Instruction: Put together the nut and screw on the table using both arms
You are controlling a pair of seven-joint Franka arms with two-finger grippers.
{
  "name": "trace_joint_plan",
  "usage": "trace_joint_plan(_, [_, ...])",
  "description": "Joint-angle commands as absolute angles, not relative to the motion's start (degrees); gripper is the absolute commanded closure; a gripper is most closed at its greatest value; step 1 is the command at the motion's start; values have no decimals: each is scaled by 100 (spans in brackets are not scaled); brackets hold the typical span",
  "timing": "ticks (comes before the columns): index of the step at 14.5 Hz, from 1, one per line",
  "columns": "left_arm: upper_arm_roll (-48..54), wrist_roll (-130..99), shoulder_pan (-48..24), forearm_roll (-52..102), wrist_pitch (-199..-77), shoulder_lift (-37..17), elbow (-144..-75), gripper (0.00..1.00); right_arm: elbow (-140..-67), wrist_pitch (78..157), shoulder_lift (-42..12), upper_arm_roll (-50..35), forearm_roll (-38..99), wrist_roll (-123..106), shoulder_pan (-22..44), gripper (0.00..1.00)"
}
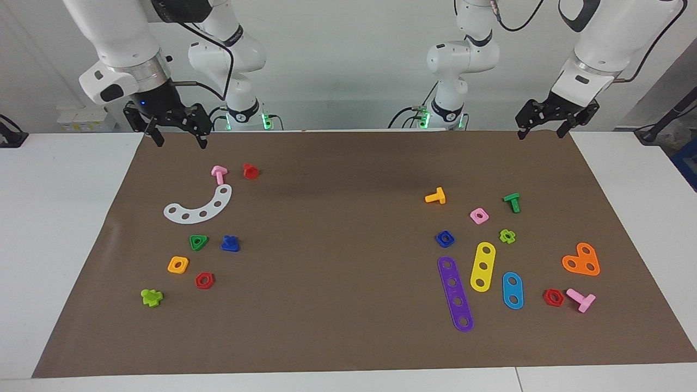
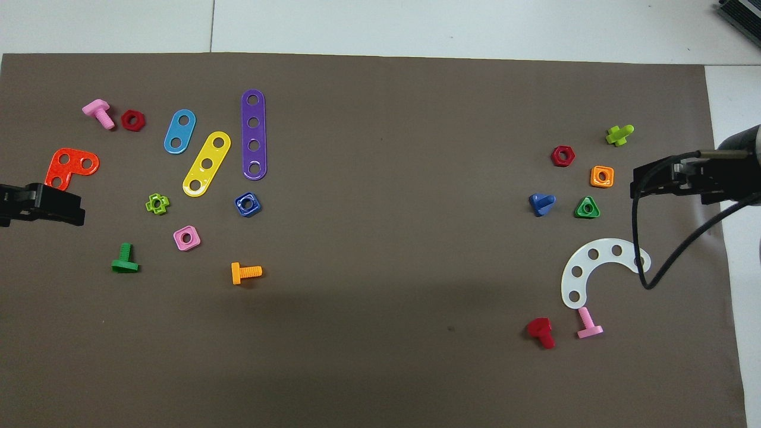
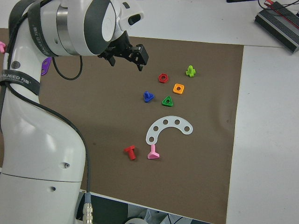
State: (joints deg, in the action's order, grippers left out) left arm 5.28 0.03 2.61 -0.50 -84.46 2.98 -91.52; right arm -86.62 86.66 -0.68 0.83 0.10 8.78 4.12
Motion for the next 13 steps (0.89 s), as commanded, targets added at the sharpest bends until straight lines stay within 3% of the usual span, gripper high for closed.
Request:
trace_joint_plan(1, [545, -18, 290, -123, -8473, 378, -9246, 0, -8798, 8605, 61, 70, 35, 773, 387, 0])
trace_joint_plan(8, [545, -18, 290, -123, -8473, 378, -9246, 0, -8842, 8262, 158, 62, 132, 694, 396, 0])
trace_joint_plan(13, [545, -18, 290, -123, -8473, 378, -9246, 0, -9166, 8831, 158, 70, 123, 703, 378, 0])
